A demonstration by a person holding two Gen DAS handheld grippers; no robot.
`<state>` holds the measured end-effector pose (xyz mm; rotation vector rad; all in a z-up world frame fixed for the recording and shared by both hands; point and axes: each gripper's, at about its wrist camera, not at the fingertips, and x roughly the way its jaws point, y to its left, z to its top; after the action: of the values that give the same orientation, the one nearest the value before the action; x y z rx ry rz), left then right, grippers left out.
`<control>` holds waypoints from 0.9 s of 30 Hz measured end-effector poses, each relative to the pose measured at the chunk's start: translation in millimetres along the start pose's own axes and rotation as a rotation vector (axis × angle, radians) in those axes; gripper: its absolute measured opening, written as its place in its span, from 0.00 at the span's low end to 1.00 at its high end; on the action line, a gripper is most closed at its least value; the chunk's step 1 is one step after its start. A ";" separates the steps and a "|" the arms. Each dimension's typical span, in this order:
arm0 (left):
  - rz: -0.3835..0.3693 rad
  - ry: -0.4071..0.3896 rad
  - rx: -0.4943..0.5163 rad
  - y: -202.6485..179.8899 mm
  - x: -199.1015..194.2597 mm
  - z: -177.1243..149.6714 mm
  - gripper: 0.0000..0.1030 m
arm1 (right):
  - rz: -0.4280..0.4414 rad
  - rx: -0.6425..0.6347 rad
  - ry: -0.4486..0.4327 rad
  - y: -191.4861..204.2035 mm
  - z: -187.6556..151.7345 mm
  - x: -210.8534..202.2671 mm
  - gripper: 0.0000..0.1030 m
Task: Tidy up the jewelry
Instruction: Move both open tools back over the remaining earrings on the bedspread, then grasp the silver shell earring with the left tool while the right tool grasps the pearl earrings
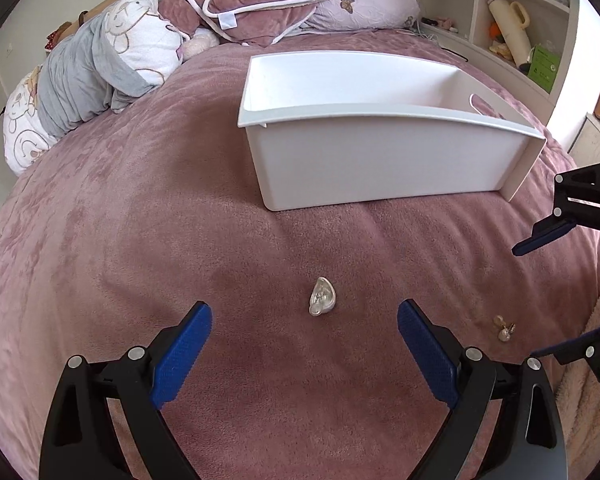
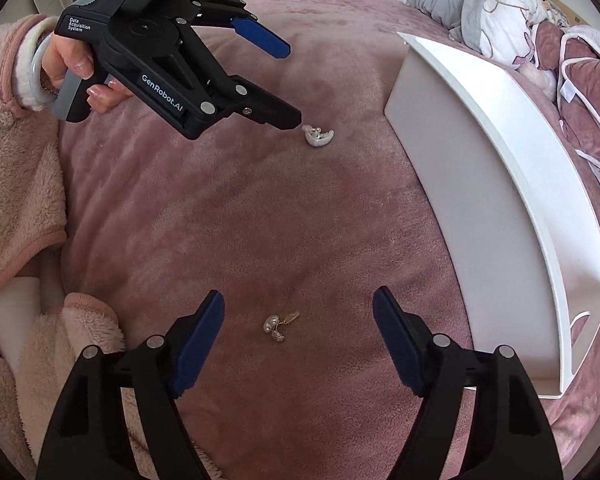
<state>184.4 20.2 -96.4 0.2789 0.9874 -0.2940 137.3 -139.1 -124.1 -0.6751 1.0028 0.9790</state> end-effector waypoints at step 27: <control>-0.137 0.073 -0.135 29.8 48.1 -10.0 0.37 | 0.089 -0.031 0.097 1.2 -3.9 45.9 0.19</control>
<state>212.5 45.8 -139.5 0.0996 1.0955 -0.3424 143.9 -125.6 -167.7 -0.7148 1.1124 1.0490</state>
